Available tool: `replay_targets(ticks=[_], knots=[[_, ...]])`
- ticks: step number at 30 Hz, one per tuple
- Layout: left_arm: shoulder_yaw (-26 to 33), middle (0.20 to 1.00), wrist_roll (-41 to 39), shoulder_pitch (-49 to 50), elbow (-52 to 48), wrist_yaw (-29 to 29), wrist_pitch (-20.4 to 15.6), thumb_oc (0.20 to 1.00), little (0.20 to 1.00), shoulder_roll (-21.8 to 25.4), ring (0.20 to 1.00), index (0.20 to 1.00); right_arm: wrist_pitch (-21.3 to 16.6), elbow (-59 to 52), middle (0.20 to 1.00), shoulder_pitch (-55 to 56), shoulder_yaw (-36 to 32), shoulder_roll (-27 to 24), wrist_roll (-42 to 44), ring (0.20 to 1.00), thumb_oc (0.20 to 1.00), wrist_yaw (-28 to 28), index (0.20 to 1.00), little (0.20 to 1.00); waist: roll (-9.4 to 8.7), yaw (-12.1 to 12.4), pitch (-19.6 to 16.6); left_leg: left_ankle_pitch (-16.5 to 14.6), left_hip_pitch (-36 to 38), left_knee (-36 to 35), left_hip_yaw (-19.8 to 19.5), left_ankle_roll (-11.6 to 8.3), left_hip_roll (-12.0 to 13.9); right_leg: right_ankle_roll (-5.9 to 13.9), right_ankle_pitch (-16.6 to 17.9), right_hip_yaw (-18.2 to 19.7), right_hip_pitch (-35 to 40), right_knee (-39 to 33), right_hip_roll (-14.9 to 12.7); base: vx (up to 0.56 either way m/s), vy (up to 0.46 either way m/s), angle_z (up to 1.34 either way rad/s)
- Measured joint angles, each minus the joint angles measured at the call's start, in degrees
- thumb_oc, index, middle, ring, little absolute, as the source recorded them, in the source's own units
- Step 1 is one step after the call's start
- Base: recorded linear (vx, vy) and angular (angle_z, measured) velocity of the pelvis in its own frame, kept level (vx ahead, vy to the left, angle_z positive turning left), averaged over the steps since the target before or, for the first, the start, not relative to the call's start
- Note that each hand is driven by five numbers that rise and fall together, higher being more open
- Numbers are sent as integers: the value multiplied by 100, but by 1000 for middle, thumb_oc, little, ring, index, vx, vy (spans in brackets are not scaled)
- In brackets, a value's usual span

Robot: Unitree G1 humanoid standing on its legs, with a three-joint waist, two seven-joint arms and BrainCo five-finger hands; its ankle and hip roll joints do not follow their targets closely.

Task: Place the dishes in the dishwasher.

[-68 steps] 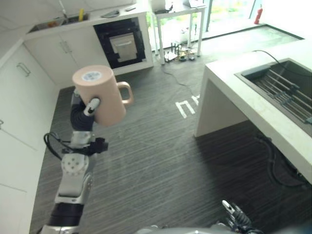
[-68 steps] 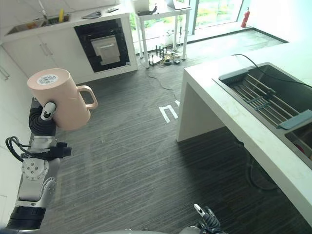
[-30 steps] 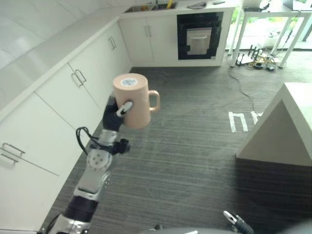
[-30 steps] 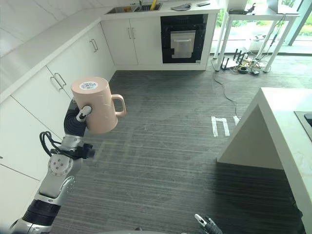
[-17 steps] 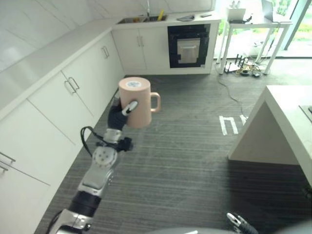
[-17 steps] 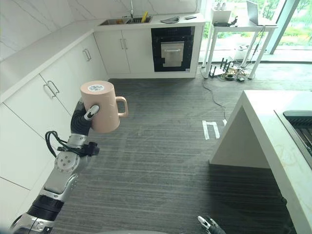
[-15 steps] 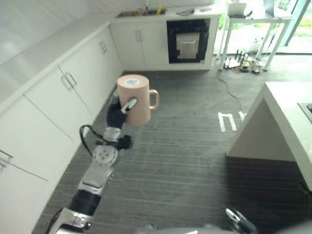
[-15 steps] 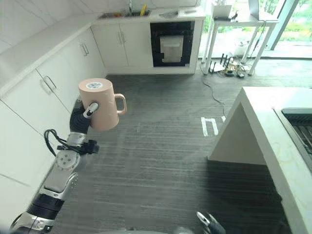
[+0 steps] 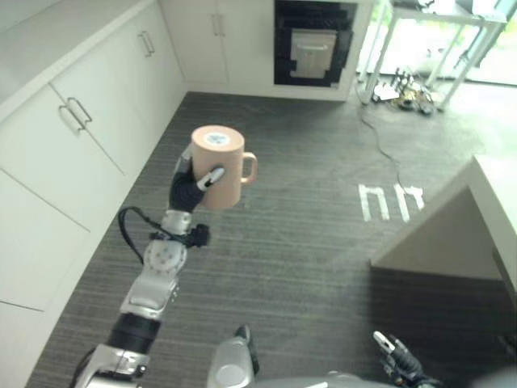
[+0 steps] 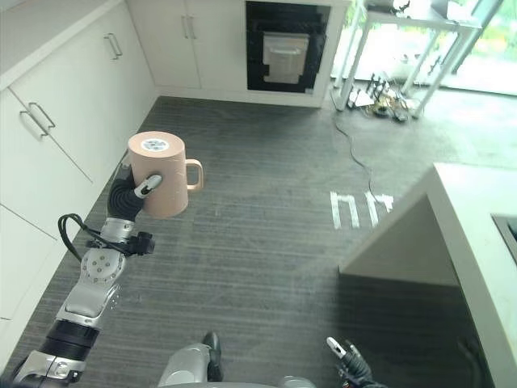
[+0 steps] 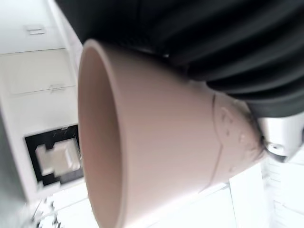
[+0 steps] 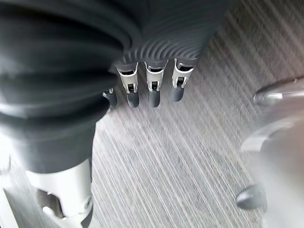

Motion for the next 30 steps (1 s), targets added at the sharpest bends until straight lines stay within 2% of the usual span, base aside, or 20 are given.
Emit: replay_targets(ticks=[1, 2, 3, 6, 7, 8, 9, 10, 11, 12, 13, 14, 15, 16, 17, 19, 21, 24, 26, 30], knots=[[-183, 200, 22, -430, -281, -10, -7, 200, 200, 366, 200, 200, 12, 183, 1000, 322, -12, 296, 12, 1000, 1000, -70, 1000, 1000, -129, 51, -203, -648, 293, 227, -105, 264, -344, 35, 2337, 703, -695, 1257, -26, 707, 100, 81], [-200, 200, -3, -702, -158, 5, -57, 200, 200, 286, 200, 200, -110, 212, 1000, 294, 53, 134, 123, 1000, 1000, -60, 1000, 1000, 313, -24, -443, -541, 849, -753, -122, 347, -373, -280, 1501, -115, -2731, 2339, -128, 908, -263, 28], [-412, 200, -77, -698, -52, 86, 58, 200, 200, 75, 200, 200, -110, -343, 1000, 206, 524, -270, 119, 1000, 1000, -144, 1000, 1000, 782, -493, -388, 287, 2104, -2680, -132, -285, -311, -860, 389, -1039, -3698, 256, 676, 1167, -544, 7], [-521, 200, -36, -587, -28, 83, -34, 200, 200, -160, 200, 200, -333, -678, 1000, 168, 569, -283, -151, 1000, 1000, 80, 1000, 1000, -159, -1470, -209, 396, 1520, -666, -608, -1373, -1029, -1786, -188, -1311, -3940, -4890, 21, 776, -465, 129], [-661, 200, 29, -483, 1, -30, -62, 200, 200, -257, 200, 200, -351, -355, 1000, 235, 196, -431, -216, 1000, 1000, 131, 1000, 1000, 252, -1351, -18, -435, 2129, -991, -618, -1095, -810, -1868, -77, -1283, -3983, -4865, 251, 548, -375, 18], [-231, 200, 23, 376, 314, -55, -27, 200, 200, -353, 200, 200, -285, 399, 1000, 317, 46, -342, -163, 1000, 1000, 76, 1000, 1000, 445, -992, -129, -452, 3404, -614, -574, -1590, -703, -3128, 462, -1749, -3125, -2582, 990, 699, -458, -17], [-355, 200, 18, 359, 656, -58, 79, 200, 200, -529, 200, 200, -252, 712, 1000, -40, 257, -210, -124, 1000, 1000, 138, 1000, 1000, 522, -849, -82, -980, 2735, 122, -632, -760, -523, -2910, 811, -1121, -2311, -2828, 1212, 915, -553, -21], [-469, 200, 22, 363, 457, -37, 134, 200, 200, -531, 200, 200, -302, 671, 1000, -207, 249, -187, -132, 1000, 1000, 161, 1000, 1000, 329, -823, -58, -844, 2053, 171, -618, -667, -519, -2748, 552, -914, -1591, -3192, 1174, 929, -562, 73], [-477, 200, 24, 437, -4, -15, 219, 200, 200, -587, 200, 200, -231, 589, 1000, -272, 249, -315, -138, 1000, 1000, 167, 1000, 1000, 370, -796, -50, 262, 1566, 559, -678, -680, -513, -2781, 152, -1136, -1221, -2983, 1240, 770, -424, 1], [-104, 200, -79, 863, -1139, -22, 28, 200, 200, -417, 200, 200, -334, 158, 1000, -167, -260, -502, -126, 1000, 1000, 200, 1000, 1000, 410, -672, -320, 3499, -468, 4133, -827, -1326, -123, -2835, -559, -1390, -622, -3127, 1524, 561, -159, -115], [-44, 200, -203, 772, -900, -145, -122, 200, 200, -214, 200, 200, -333, 513, 1000, -313, -331, -547, -118, 1000, 1000, 197, 1000, 1000, 317, -217, -404, 2178, -1718, 4070, -557, -646, -121, -2767, -568, -814, -156, -3368, 1540, 497, 4, -152], [65, 200, -203, 758, -632, -187, -87, 200, 200, -123, 200, 200, -344, 622, 1000, -408, -214, -541, -123, 1000, 1000, 249, 1000, 1000, 240, -232, -385, 1906, -1942, 3137, -546, -478, -214, -2624, -548, -660, 184, -3726, 1520, 390, 135, -153], [89, 200, -206, 771, -240, -169, -6, 200, 200, -7, 200, 200, -349, 691, 1000, -455, -88, -521, -130, 1000, 1000, 311, 1000, 1000, 150, -256, -424, 1777, -1783, 1147, -499, -211, -282, -2311, -623, -471, 645, -4025, 1489, 300, 145, -129], [-46, 200, -203, 803, 7, -176, 52, 200, 200, 87, 200, 200, -358, 674, 1000, -271, 169, -544, -131, 1000, 1000, 349, 1000, 1000, 382, -404, -514, 2197, -706, -2144, -641, 615, -519, -1705, -959, -288, 1479, -3902, 1714, 465, 202, -110], [-144, 200, -203, 823, -14, -175, 51, 200, 200, 86, 200, 200, -356, 678, 1000, -137, 218, -582, -130, 1000, 1000, 351, 1000, 1000, 578, -423, -571, 2441, -425, -2530, -778, 1237, -433, -1431, -1138, -262, 1584, -3605, 1852, 412, 166, -100], [-198, 200, -199, 1178, 110, -166, 52, 200, 200, 176, 200, 200, -286, 816, 1000, -113, 487, -393, -129, 1000, 1000, 350, 1000, 1000, 441, -499, -833, 2880, 88, -3117, -941, 505, -567, -1173, -1764, 148, 974, -3043, 1405, 336, 143, -81], [-121, 200, -203, 1047, 261, -202, 54, 200, 200, 112, 200, 200, -274, 810, 1000, -163, 461, -371, -130, 1000, 1000, 363, 1000, 1000, 568, -469, -702, 2905, 215, -3097, -1118, 472, -571, -1086, -1567, 283, 403, -3466, 1136, 250, 171, -54], [61, 200, -200, 883, 274, -215, -51, 200, 200, -26, 200, 200, -240, 616, 1000, -129, 487, -277, -128, 1000, 1000, 311, 1000, 1000, 506, -378, -533, 2661, 682, -3101, -1036, 328, -652, -1320, -109, -122, -154, -3917, 711, 229, 182, -14], [67, 200, -197, 874, 183, -215, -162, 200, 200, -43, 200, 200, -237, 625, 1000, -277, 400, -384, -125, 1000, 1000, 276, 1000, 1000, 753, -355, -514, 1911, 826, -3009, -1052, 18, -499, -1391, -357, -81, -52, -3803, 875, 221, 156, -19], [61, 200, -197, 859, 168, -316, -165, 200, 200, -63, 200, 200, -234, 617, 1000, -336, 236, -329, -121, 1000, 1000, 123, 1000, 1000, 576, -259, -421, 1765, 978, -3031, -912, 86, -545, -1388, -429, -111, -38, -3637, 795, 221, 205, -16]])
